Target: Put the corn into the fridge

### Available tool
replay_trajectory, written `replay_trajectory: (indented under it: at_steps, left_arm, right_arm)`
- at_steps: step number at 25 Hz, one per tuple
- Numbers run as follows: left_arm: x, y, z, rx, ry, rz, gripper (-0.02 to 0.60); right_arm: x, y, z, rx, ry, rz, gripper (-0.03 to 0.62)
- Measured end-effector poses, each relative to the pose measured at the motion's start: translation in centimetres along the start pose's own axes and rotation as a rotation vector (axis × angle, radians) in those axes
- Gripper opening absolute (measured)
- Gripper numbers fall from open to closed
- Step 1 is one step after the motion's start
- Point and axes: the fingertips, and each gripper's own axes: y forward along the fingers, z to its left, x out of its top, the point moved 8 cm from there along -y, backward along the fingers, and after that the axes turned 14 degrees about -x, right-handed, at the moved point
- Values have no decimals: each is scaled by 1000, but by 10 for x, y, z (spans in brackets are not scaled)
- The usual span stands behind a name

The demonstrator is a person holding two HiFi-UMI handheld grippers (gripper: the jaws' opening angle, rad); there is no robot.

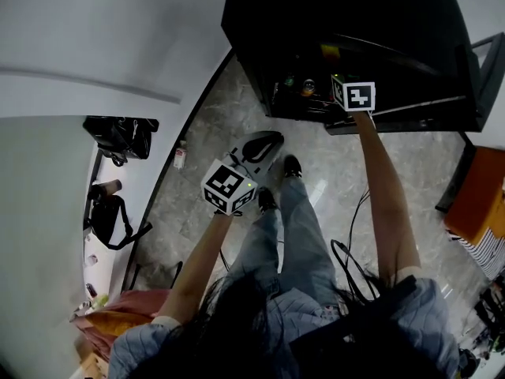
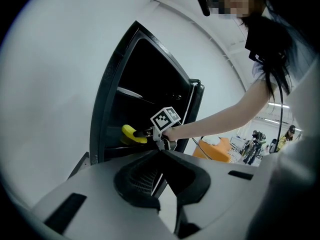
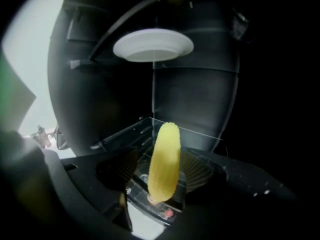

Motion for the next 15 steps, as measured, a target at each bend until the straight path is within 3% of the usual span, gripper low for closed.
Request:
replay_trajectory:
  at_steps: [9, 15]
  left_arm:
    - [10, 2, -14, -19, 23, -12, 9]
    - [25, -4, -27, -27, 35, -39, 9]
  right_arm:
    - [3, -49, 4, 14, 81, -48, 268]
    - [10, -90, 18, 71, 136, -102, 268]
